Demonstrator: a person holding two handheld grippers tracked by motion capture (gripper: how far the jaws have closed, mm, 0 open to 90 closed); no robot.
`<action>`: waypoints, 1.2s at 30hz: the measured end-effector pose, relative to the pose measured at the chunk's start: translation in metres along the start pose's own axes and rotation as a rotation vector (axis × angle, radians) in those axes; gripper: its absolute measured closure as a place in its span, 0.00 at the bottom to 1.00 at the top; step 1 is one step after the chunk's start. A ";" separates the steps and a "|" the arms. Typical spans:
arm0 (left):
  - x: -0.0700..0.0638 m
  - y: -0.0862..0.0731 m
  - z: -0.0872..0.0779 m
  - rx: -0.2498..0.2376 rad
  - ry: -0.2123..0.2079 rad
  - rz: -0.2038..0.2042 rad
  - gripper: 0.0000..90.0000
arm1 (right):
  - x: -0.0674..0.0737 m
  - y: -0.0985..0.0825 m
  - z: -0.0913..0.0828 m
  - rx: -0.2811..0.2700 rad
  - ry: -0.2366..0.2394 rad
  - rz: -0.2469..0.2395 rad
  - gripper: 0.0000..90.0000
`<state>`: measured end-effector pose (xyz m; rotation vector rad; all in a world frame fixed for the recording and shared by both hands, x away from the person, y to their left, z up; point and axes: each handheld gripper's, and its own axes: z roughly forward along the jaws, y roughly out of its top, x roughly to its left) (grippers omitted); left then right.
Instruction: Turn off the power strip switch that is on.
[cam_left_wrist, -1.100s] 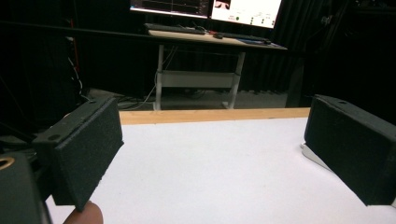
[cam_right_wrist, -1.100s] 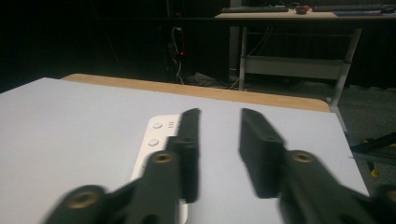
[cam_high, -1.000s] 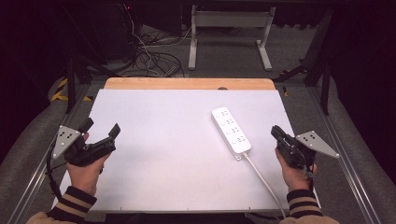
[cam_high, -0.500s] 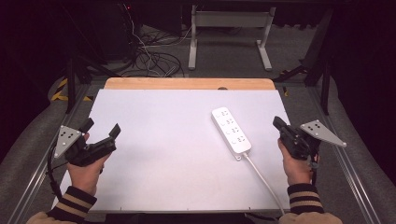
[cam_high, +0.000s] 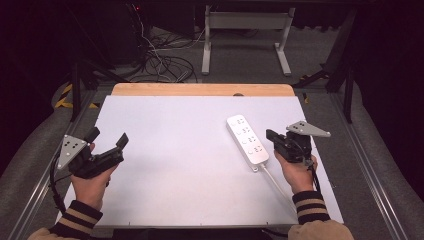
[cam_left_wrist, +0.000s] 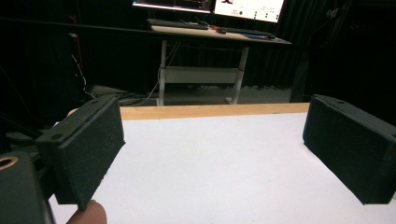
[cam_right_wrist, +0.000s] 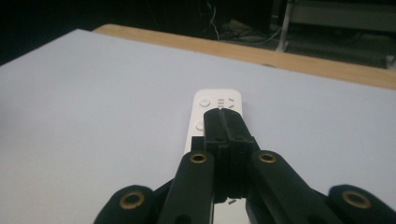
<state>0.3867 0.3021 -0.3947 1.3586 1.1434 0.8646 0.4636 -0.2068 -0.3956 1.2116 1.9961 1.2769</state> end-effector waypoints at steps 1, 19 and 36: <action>0.000 0.000 0.000 0.000 -0.001 0.000 0.06 | 0.001 -0.001 0.004 0.024 0.008 -0.003 1.00; 0.000 0.000 -0.002 0.003 0.003 0.004 0.07 | 0.014 -0.030 0.057 0.268 0.017 -0.080 1.00; 0.000 0.000 -0.001 0.007 0.003 0.002 0.07 | 0.016 -0.044 0.063 0.248 0.012 -0.095 1.00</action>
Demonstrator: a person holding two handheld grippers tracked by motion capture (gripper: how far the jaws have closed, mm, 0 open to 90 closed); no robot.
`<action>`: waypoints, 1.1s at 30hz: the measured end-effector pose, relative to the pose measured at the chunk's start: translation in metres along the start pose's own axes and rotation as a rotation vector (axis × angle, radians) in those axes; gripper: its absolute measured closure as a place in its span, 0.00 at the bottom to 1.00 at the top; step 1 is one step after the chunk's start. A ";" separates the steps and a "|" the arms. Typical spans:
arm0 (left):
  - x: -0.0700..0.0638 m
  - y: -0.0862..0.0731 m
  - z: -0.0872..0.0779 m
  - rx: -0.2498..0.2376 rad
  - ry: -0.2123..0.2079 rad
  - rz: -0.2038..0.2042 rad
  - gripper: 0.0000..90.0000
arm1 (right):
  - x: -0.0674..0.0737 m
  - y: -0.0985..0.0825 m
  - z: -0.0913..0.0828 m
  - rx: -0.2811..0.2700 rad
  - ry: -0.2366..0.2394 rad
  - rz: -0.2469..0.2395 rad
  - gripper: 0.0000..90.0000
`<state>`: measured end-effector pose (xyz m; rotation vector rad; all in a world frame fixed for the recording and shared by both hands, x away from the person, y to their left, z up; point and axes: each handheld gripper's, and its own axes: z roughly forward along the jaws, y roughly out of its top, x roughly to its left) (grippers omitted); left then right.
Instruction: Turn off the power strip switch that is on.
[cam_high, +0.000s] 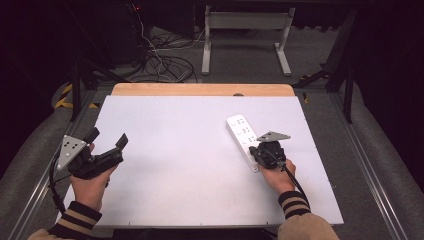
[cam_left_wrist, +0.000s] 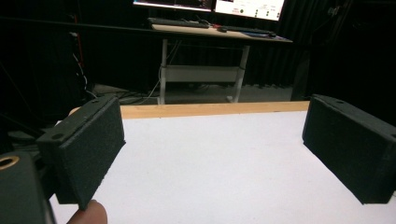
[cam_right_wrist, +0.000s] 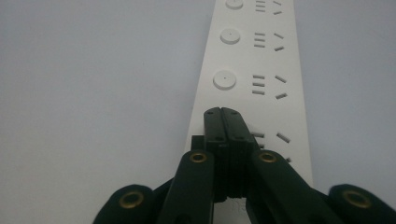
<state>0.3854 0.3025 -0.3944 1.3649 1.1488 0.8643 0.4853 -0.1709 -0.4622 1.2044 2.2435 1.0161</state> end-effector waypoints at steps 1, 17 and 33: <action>0.000 0.000 0.000 0.000 0.000 0.000 0.07 | -0.001 -0.001 0.000 -0.004 0.007 0.012 1.00; -0.001 0.000 0.001 0.000 -0.002 -0.005 0.07 | 0.005 -0.003 0.001 -0.010 -0.038 -0.007 1.00; 0.000 0.000 0.001 0.009 -0.002 -0.005 0.07 | 0.003 -0.001 0.001 -0.003 -0.023 0.020 1.00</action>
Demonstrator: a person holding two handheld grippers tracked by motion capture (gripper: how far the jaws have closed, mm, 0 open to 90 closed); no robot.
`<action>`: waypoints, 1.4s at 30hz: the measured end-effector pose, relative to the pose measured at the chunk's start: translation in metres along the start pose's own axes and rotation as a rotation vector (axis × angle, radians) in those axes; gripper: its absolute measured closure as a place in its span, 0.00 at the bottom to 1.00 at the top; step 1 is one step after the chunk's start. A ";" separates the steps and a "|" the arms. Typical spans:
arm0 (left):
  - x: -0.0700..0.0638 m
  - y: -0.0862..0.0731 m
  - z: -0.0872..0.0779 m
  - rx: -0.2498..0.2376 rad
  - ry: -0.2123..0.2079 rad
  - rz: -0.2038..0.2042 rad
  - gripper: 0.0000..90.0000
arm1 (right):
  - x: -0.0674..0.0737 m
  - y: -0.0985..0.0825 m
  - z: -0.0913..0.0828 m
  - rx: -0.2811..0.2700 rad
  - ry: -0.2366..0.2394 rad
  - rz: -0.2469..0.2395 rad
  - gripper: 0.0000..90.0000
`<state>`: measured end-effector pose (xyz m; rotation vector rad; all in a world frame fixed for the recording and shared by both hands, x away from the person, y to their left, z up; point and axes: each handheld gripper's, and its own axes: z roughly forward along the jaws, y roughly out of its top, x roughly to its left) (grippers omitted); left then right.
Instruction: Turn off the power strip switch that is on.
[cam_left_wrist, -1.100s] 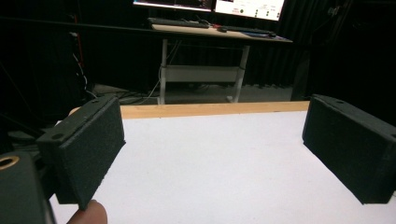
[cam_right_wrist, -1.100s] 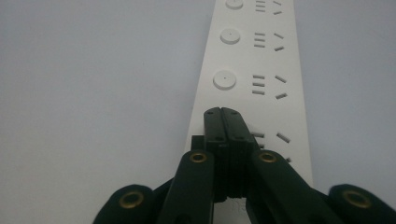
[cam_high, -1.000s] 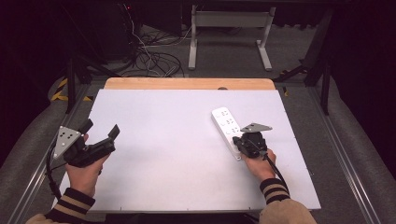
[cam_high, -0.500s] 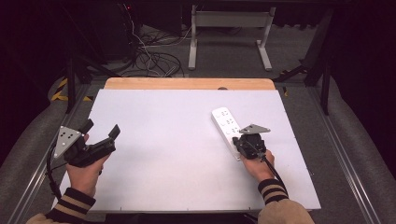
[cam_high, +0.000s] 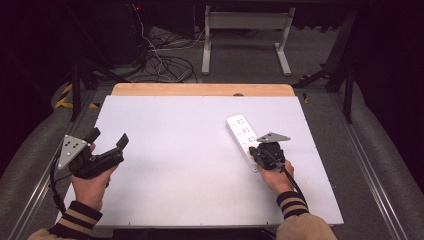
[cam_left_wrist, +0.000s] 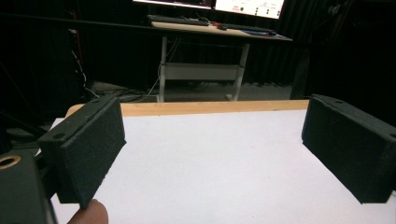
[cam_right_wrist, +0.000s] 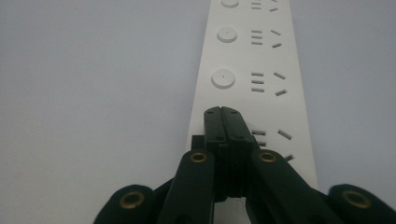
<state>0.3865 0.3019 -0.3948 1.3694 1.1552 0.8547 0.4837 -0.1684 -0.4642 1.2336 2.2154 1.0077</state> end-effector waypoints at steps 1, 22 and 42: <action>0.000 0.000 0.000 0.000 -0.001 0.000 0.07 | 0.000 0.000 0.000 0.001 -0.002 -0.004 1.00; -0.001 0.000 0.000 0.001 -0.001 0.005 0.08 | 0.002 0.002 -0.001 0.015 -0.008 -0.022 1.00; -0.001 0.000 0.000 0.002 0.000 0.007 0.08 | 0.004 0.003 -0.003 -0.003 -0.021 -0.035 1.00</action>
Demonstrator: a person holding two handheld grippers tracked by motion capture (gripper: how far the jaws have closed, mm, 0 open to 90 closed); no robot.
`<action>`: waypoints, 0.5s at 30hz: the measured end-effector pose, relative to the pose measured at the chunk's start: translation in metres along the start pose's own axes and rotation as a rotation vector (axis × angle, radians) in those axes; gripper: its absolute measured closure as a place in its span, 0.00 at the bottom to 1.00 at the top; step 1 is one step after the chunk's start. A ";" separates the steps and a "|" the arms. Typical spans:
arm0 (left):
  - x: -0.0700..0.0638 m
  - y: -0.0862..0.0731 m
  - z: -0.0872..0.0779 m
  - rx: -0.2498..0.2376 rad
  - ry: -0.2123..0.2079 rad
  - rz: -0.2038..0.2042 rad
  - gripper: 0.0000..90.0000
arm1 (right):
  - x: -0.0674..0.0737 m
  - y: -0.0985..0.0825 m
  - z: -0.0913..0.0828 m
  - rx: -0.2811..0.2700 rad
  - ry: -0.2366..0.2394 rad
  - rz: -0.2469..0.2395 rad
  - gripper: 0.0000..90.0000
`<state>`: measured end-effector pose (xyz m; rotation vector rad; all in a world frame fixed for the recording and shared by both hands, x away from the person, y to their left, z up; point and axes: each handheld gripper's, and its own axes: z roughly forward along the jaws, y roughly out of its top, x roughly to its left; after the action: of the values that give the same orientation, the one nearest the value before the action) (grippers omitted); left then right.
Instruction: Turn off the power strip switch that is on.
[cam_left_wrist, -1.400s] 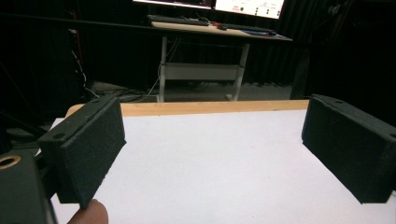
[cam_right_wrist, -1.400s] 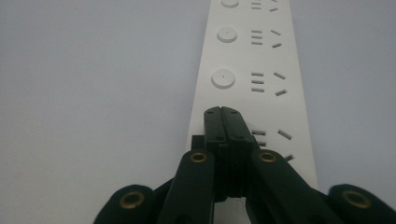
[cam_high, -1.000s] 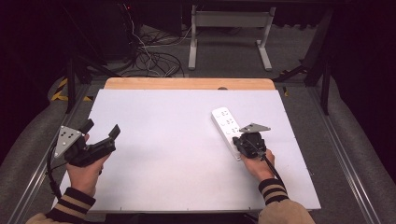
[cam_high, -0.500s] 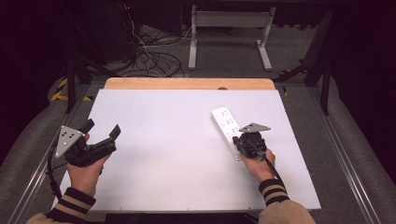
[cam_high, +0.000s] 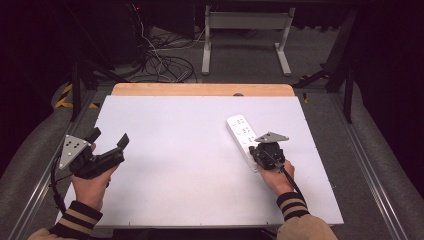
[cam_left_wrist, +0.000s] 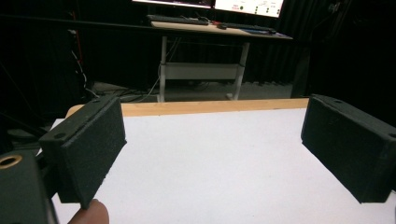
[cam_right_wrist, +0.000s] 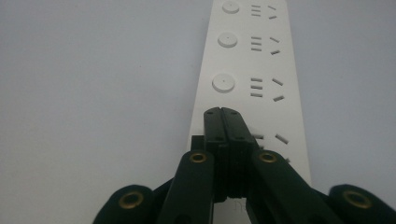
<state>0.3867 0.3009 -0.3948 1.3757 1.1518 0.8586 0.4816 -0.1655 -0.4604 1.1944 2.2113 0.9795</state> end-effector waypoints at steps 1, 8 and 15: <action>0.000 0.000 0.000 -0.001 0.000 0.001 0.08 | 0.001 0.000 0.000 -0.002 -0.008 -0.007 1.00; 0.001 0.000 0.000 -0.003 0.007 0.003 0.08 | -0.004 0.007 -0.017 -0.143 -0.013 -0.001 1.00; 0.002 0.000 -0.002 -0.007 0.010 0.000 0.08 | -0.031 0.008 -0.068 -0.399 -0.027 0.074 1.00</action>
<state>0.3853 0.3029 -0.3945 1.3668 1.1555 0.8702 0.4578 -0.2145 -0.4085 1.0978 1.8438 1.3482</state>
